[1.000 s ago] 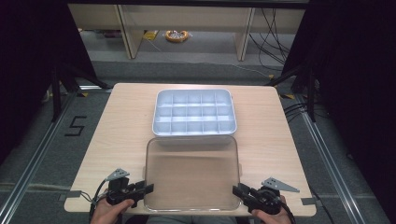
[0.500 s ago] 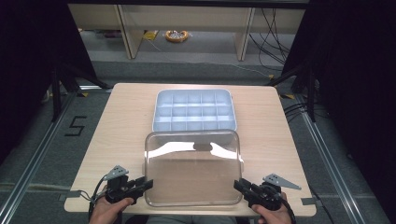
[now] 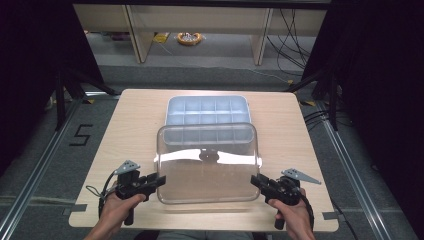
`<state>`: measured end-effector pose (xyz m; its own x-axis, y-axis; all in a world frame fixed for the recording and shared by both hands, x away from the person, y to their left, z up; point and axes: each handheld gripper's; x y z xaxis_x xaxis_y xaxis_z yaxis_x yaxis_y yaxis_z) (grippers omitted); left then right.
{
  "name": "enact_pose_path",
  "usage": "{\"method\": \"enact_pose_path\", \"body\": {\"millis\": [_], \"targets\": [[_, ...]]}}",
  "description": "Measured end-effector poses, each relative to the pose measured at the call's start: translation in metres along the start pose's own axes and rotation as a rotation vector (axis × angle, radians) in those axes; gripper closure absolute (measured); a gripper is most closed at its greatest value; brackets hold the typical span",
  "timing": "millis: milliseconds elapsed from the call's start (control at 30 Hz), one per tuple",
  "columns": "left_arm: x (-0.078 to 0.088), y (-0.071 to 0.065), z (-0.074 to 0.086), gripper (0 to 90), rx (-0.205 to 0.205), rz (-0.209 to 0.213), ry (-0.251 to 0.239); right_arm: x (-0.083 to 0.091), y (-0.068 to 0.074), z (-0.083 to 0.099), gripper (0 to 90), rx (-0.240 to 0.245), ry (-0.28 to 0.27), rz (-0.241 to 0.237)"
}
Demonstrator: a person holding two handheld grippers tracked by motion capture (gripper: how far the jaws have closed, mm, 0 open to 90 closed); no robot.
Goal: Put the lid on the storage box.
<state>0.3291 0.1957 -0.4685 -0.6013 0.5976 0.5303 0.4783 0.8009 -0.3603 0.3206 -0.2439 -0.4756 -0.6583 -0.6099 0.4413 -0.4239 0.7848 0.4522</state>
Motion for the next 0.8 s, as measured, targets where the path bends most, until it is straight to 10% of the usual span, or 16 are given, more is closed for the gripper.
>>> {"method": "enact_pose_path", "body": {"millis": [433, 800], "targets": [[-0.023, 0.015, -0.081, 61.1, 0.041, -0.049, -0.049, -0.028, -0.002, -0.079, 64.4, 0.059, -0.084, 0.055], [-0.040, 0.028, -0.116, 60.9, 0.085, -0.070, -0.074, -0.055, -0.003, -0.119, 63.6, 0.000, -0.095, 0.085]]}}
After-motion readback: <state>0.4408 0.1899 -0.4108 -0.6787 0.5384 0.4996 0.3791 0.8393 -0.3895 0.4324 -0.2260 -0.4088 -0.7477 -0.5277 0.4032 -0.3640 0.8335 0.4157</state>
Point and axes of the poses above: each handheld gripper's, and its own axes: x roughly backward along the jaws, z roughly out of its underside, y roughly to its left
